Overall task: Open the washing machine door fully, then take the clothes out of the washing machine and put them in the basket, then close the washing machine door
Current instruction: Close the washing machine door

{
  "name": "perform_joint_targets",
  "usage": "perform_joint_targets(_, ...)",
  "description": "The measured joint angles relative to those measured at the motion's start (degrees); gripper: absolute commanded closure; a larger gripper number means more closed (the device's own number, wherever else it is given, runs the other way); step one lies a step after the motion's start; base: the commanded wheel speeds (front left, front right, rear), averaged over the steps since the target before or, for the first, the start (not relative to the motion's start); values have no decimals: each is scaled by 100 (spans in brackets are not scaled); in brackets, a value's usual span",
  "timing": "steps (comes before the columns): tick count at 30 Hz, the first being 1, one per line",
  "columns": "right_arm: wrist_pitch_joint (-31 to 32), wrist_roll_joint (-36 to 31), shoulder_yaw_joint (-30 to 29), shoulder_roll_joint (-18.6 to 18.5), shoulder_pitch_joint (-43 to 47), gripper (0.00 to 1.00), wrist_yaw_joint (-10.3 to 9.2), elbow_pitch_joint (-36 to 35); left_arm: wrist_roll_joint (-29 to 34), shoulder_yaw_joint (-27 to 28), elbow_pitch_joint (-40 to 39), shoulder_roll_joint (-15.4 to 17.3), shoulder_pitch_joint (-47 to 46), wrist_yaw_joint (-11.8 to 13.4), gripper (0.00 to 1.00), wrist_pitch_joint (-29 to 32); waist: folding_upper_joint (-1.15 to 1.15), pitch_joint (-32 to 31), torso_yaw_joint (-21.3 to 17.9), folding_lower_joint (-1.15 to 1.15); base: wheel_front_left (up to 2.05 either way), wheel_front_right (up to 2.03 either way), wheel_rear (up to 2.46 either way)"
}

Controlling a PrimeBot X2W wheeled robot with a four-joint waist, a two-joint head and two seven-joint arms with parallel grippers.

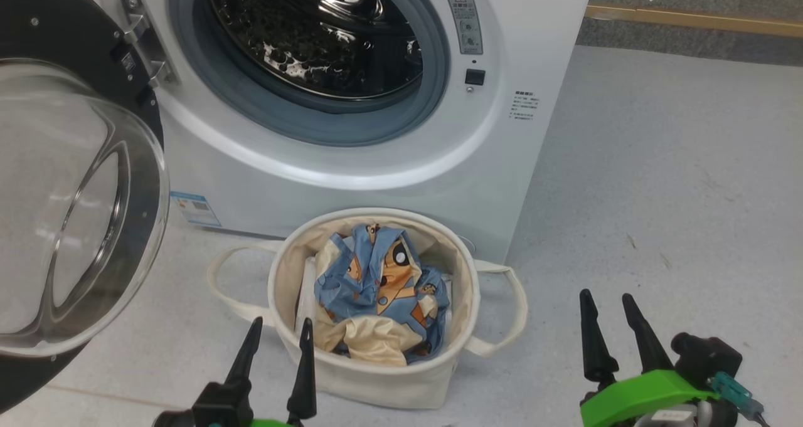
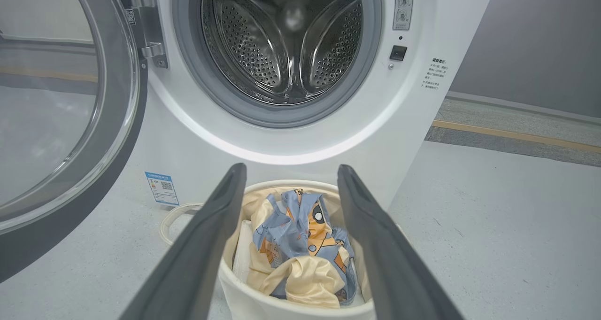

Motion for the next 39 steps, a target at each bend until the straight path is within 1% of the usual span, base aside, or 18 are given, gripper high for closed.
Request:
perform_joint_targets(11,0,0,3,0,-37,0,0,1,1,15,-1,-1,-24,7,0,0,0,10,48,0,-189,176,12)
perform_joint_targets(15,0,0,9,0,-34,0,0,2,200,4,-25,-1,-21,70,0,0,0,-8,66,0,-206,186,19)
perform_joint_targets(20,0,0,35,1,-30,0,0,3,274,-23,-83,-1,-15,160,0,0,0,-15,88,0,-137,137,0)
perform_joint_targets(26,0,0,78,1,-17,0,0,2,275,-36,-93,-1,6,190,0,0,0,-8,102,0,-62,62,0)
perform_joint_targets(33,0,-1,83,1,-18,0,0,1,315,-57,-110,-1,4,207,0,0,0,3,131,0,-2,2,0)
perform_joint_targets(39,0,-1,97,1,-18,0,0,-34,315,-82,-131,-1,-2,210,0,0,0,15,237,0,0,0,0)
